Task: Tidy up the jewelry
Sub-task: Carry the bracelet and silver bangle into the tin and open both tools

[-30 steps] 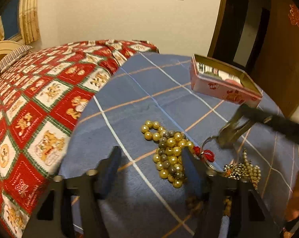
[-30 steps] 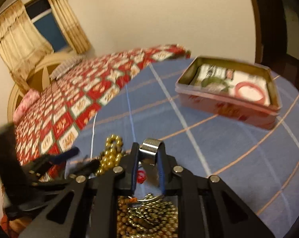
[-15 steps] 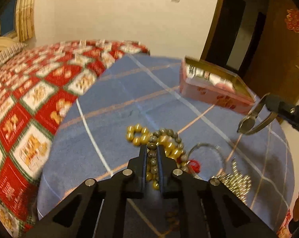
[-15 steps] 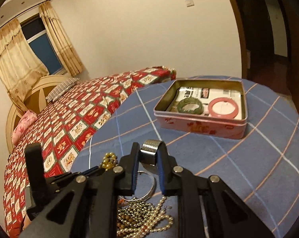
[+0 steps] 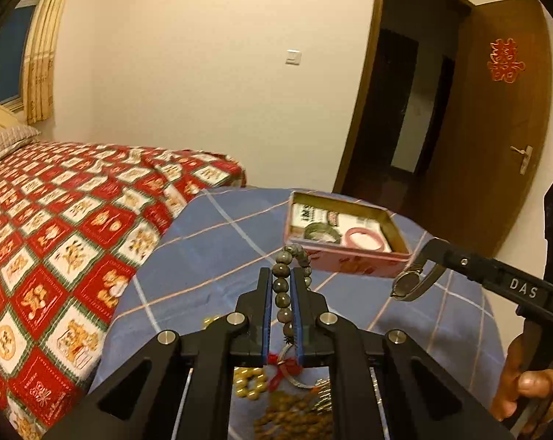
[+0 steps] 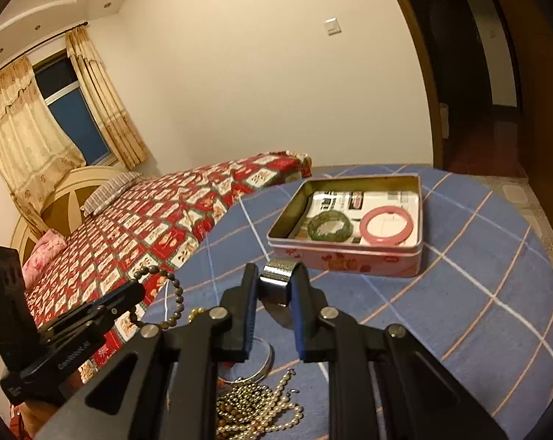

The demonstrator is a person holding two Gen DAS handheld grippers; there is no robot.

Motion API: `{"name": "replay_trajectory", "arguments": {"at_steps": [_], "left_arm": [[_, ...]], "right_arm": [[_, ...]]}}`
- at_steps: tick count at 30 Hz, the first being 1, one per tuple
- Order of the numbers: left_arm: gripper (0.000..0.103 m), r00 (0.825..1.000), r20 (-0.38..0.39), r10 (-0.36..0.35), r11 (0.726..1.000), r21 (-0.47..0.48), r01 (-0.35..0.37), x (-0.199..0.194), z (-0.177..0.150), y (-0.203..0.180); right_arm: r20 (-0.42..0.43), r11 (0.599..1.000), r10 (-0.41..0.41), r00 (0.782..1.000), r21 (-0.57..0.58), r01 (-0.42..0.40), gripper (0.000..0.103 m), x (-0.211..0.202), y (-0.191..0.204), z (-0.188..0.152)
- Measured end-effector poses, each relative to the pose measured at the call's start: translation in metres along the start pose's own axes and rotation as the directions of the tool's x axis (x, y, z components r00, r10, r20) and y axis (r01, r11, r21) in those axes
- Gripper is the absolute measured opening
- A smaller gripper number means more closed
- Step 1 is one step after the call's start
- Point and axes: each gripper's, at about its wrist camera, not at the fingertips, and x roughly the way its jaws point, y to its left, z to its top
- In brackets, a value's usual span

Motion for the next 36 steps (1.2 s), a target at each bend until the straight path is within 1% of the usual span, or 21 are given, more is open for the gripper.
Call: {"name": "replay_trajectory", "arguments": {"at_steps": [3, 7, 10, 13, 16, 20, 25, 29, 32, 36], "left_arm": [[0.009, 1.0, 0.005, -0.028, 0.999, 0.017, 0.028, 0.004, 0.004, -0.013], [0.009, 0.997, -0.001, -0.08, 0.997, 0.009, 0.08, 0.015, 0.007, -0.026], [0.009, 0.994, -0.013, -0.106, 0.994, 0.019, 0.106, 0.026, 0.01, -0.034], [0.009, 0.993, -0.022, -0.12, 0.992, 0.026, 0.121, 0.036, 0.013, -0.041], [0.009, 0.99, -0.015, -0.14, 0.99, 0.021, 0.14, 0.048, 0.025, -0.046], [0.009, 0.989, 0.008, -0.151, 0.988, 0.029, 0.15, 0.061, 0.046, -0.054], [0.009, 0.99, 0.027, -0.141, 0.988, 0.068, 0.138, 0.084, 0.067, -0.066], [0.009, 0.99, 0.016, -0.141, 0.988, 0.064, 0.139, 0.113, 0.077, -0.066], [0.009, 0.989, -0.007, -0.146, 0.988, 0.05, 0.146, 0.134, 0.079, -0.066], [0.009, 0.99, -0.05, -0.13, 0.99, 0.041, 0.132, 0.163, 0.077, -0.065]], "right_arm": [[0.022, 1.0, -0.014, 1.0, 0.0, 0.014, 0.02, -0.007, -0.004, 0.004], [0.028, 0.999, -0.021, 0.999, 0.044, 0.019, 0.02, -0.013, -0.022, 0.007], [0.026, 0.996, -0.072, 0.997, 0.063, 0.07, 0.02, -0.014, -0.038, 0.009], [0.029, 0.992, -0.098, 0.995, 0.087, 0.095, 0.02, -0.015, -0.051, 0.014], [0.047, 0.99, -0.113, 0.992, 0.091, 0.109, 0.02, -0.016, -0.06, 0.026], [0.081, 0.99, -0.107, 0.991, 0.099, 0.099, 0.02, -0.011, -0.067, 0.049], [0.096, 0.991, -0.083, 0.992, 0.109, 0.072, 0.02, 0.008, -0.072, 0.068], [0.082, 0.991, -0.08, 0.993, 0.109, 0.071, 0.02, 0.033, -0.078, 0.078], [0.059, 0.991, -0.086, 0.995, 0.104, 0.079, 0.02, 0.052, -0.085, 0.082], [0.015, 0.988, -0.103, 0.995, 0.113, 0.101, 0.02, 0.078, -0.098, 0.083]]}}
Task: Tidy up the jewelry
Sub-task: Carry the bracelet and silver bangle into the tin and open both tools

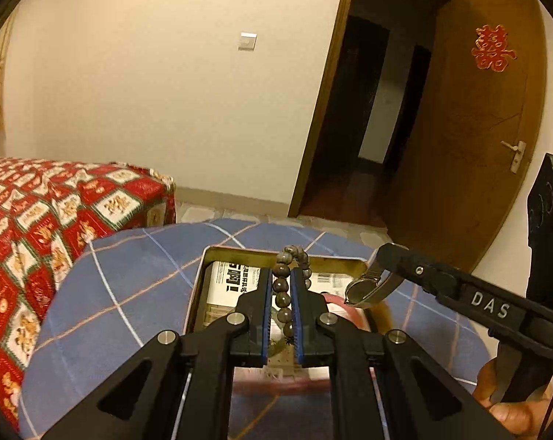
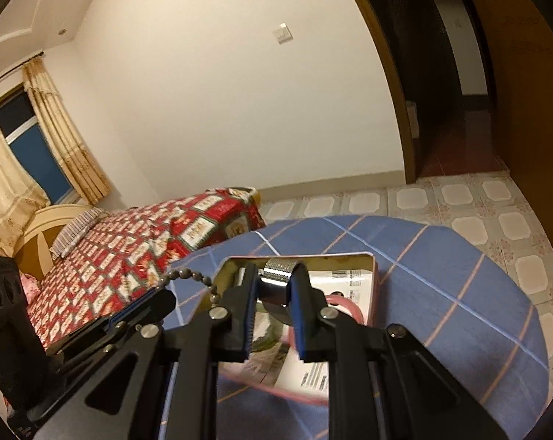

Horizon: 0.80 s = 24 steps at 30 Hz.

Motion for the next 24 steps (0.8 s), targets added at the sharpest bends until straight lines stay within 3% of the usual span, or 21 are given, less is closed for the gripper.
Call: {"name": "replay_trajectory", "arguments": {"at_steps": [10, 24], "left_arm": [[0.009, 0.994, -0.103, 0.03, 0.999, -0.025, -0.033, 0.056, -0.008, 0.012], [0.009, 0.981, -0.17, 0.097, 0.995, -0.006, -0.099, 0.083, -0.014, 0.018]], "right_arm": [[-0.103, 0.999, -0.054, 0.993, -0.009, 0.054, 0.02, 0.046, -0.019, -0.005], [-0.142, 0.996, -0.09, 0.986, -0.029, 0.087, 0.022, 0.067, -0.024, -0.008]]}}
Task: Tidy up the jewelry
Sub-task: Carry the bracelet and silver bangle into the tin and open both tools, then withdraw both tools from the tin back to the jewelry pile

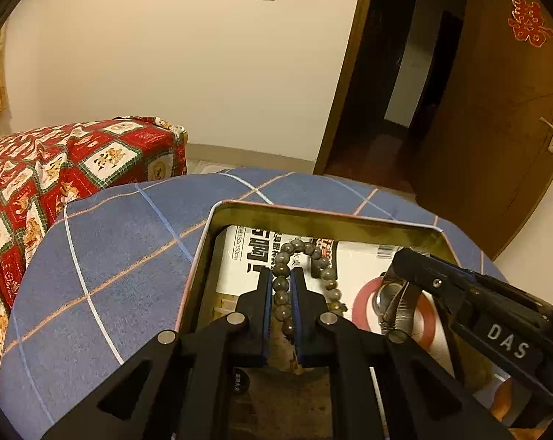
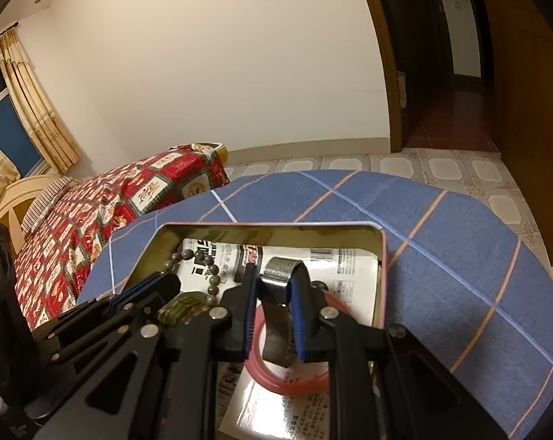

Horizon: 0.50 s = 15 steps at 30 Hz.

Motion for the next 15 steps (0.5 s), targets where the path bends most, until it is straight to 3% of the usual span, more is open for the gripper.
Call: {"name": "replay_trajectory", "arguments": {"at_steps": [2, 4, 7, 9, 11, 15], "left_arm": [[0.01, 1.0, -0.007, 0.024, 1.0, -0.001, -0.024, 0.001, 0.001, -0.001], [0.012, 0.998, -0.036, 0.044, 0.999, -0.009, -0.045, 0.002, 0.003, 0.001], [0.028, 0.996, -0.044, 0.071, 0.997, -0.024, -0.072, -0.007, 0.006, 0.003], [0.052, 0.996, -0.023, 0.089, 0.996, -0.029, -0.09, -0.018, 0.009, 0.005], [0.063, 0.995, 0.021, 0.102, 0.994, -0.043, -0.102, -0.037, 0.011, 0.007], [0.064, 0.993, 0.064, 0.101, 0.994, -0.057, -0.097, -0.074, 0.008, 0.01]], "right_arm": [[-0.004, 1.0, 0.014, 1.0, 0.014, -0.014, 0.032, -0.001, -0.002, 0.001], [0.004, 0.998, 0.046, 0.999, 0.032, -0.046, 0.064, -0.005, -0.004, 0.004], [0.063, 0.999, 0.044, 0.997, 0.021, -0.045, 0.065, -0.023, -0.002, 0.008], [0.11, 0.999, 0.035, 0.993, 0.021, -0.037, 0.065, -0.04, -0.003, 0.013], [0.163, 0.999, 0.012, 0.986, 0.04, -0.019, 0.065, -0.06, -0.006, 0.016], [0.204, 0.999, -0.021, 0.979, 0.047, 0.011, 0.065, -0.091, -0.008, 0.011]]}}
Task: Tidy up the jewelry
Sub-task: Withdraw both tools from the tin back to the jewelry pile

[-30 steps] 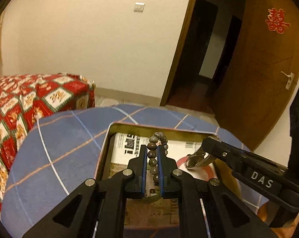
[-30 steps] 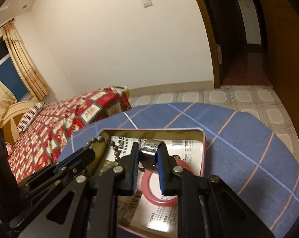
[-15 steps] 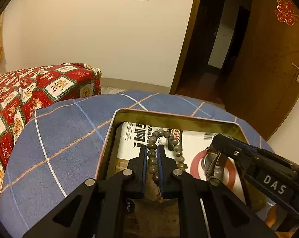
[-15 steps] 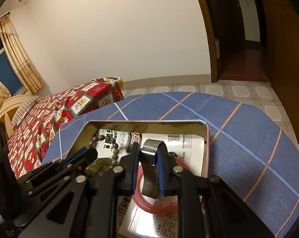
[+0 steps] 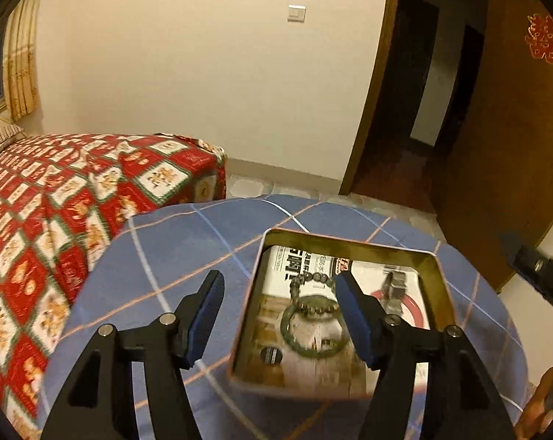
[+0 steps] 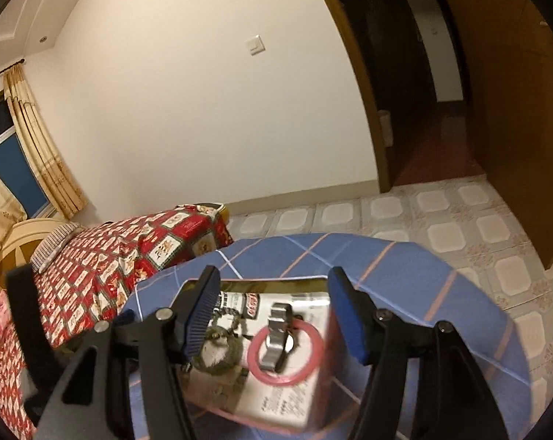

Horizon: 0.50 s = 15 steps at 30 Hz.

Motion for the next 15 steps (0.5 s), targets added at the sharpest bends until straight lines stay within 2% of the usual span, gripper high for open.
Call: {"name": "replay_trajectory", "arguments": {"at_steps": [5, 10, 15], "left_arm": [[0.064, 0.999, 0.004, -0.032, 0.999, -0.031, 0.032, -0.035, -0.026, 0.007], [0.064, 1.0, 0.008, -0.008, 1.0, 0.0, 0.008, -0.066, -0.058, 0.009], [0.064, 1.0, 0.008, -0.016, 1.0, -0.016, 0.016, -0.095, -0.085, 0.017]], "right_arm": [[-0.03, 0.999, -0.037, 0.999, -0.02, 0.036, 0.065, -0.024, 0.002, -0.029], [-0.095, 0.999, -0.021, 0.995, -0.028, 0.019, 0.064, -0.037, 0.008, -0.063], [-0.125, 0.998, 0.002, 0.992, -0.056, -0.009, 0.063, -0.052, 0.021, -0.089]]}}
